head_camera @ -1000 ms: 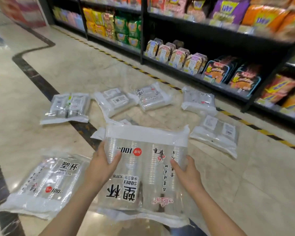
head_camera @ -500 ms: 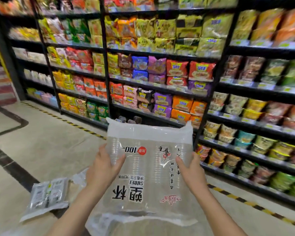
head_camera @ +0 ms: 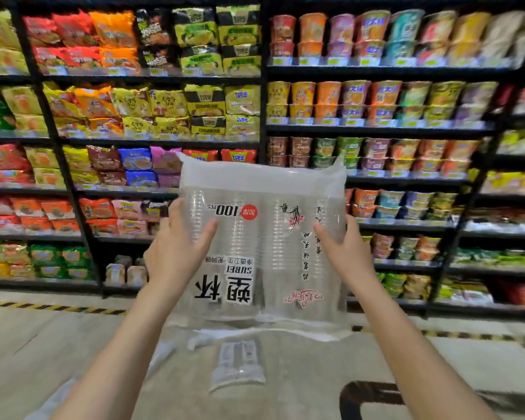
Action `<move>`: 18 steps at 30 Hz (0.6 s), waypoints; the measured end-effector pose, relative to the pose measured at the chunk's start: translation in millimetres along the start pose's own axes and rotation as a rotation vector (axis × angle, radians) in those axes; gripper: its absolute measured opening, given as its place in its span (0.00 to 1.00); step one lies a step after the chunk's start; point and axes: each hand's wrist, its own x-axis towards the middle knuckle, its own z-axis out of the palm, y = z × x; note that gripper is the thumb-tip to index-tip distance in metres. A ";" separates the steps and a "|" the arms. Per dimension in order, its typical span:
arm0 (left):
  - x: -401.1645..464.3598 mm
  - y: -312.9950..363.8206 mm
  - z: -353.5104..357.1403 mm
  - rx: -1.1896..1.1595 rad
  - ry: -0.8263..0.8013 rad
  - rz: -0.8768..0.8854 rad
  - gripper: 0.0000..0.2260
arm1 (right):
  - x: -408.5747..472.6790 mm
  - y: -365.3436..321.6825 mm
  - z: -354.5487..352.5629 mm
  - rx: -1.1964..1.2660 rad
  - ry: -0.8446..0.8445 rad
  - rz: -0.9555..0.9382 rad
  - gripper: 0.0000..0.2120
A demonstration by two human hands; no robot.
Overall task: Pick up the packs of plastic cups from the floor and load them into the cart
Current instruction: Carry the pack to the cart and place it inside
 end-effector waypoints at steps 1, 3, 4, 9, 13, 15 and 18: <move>1.6 16.2 11.4 -0.027 -0.005 0.020 0.31 | 6.1 6.4 -15.9 -0.014 0.027 0.004 0.30; 3.3 48.8 40.9 -0.091 -0.028 0.056 0.31 | 19.2 23.7 -48.3 -0.032 0.087 0.027 0.29; 4.0 67.0 59.1 -0.136 -0.046 0.072 0.31 | 26.8 34.6 -65.9 -0.033 0.119 0.042 0.29; -0.9 179.0 166.4 -0.310 -0.166 0.167 0.31 | 74.6 100.8 -167.3 -0.078 0.272 0.103 0.29; -4.9 279.9 254.6 -0.456 -0.270 0.266 0.30 | 122.3 156.5 -256.1 -0.112 0.409 0.151 0.28; -8.4 326.5 293.9 -0.535 -0.318 0.305 0.31 | 144.1 180.9 -297.0 -0.117 0.474 0.161 0.27; -14.8 391.6 350.3 -0.613 -0.384 0.322 0.31 | 174.4 215.7 -350.3 -0.145 0.561 0.209 0.25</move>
